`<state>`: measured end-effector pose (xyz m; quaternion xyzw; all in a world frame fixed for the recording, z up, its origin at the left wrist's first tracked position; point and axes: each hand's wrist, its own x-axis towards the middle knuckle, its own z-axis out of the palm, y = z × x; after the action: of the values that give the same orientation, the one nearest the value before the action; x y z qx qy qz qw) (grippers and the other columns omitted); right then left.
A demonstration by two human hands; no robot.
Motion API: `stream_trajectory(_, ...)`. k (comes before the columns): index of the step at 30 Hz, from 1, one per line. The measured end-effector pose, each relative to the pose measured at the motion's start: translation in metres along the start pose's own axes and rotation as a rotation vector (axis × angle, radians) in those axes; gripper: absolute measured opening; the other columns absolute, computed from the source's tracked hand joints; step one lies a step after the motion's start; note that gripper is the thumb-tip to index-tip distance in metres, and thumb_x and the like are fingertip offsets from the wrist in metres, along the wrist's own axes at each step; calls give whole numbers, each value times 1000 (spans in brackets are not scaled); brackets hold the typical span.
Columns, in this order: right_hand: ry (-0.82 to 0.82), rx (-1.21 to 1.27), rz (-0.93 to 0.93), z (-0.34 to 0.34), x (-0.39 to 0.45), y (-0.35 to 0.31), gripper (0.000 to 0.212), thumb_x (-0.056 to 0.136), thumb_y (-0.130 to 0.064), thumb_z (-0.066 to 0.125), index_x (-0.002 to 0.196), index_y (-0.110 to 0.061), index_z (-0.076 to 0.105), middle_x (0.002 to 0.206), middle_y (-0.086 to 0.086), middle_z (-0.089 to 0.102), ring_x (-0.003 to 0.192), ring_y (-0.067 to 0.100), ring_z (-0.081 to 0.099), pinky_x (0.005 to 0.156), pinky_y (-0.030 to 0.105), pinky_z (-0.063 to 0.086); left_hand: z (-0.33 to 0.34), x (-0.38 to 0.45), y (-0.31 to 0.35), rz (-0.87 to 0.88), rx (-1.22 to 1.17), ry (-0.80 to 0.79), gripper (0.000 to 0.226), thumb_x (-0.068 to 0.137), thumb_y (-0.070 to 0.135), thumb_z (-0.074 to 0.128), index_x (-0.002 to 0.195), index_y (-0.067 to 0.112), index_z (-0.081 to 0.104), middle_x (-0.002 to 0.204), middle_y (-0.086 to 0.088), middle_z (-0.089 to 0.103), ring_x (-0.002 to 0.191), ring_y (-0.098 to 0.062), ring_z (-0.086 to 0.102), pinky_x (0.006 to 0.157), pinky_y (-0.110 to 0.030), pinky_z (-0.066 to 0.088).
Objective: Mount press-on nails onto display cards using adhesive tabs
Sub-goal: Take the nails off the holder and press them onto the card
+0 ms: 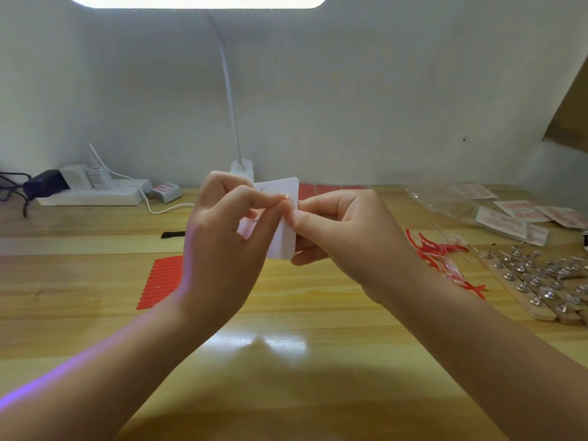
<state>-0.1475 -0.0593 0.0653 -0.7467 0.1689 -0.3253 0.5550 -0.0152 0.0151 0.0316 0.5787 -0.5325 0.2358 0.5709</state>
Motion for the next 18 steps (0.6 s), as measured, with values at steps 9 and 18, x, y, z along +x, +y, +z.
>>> stream_trajectory(9,-46,-17,-11,-2,2,3,14,93,-8,62,87,-12,74,75,7,75,65,11,72,60,21,57,-2,1,-6,126,58,-12,15,88,22,68,88,9,75,85,0,53,80,-14,52,65,-26,46)
stream_trajectory(18,47,132,107,-8,10,10,12,94,-5,59,94,-2,71,82,15,75,69,23,72,64,31,61,-1,0,-6,95,110,-23,29,85,14,52,109,4,64,113,-7,50,109,-24,48,95,-38,41)
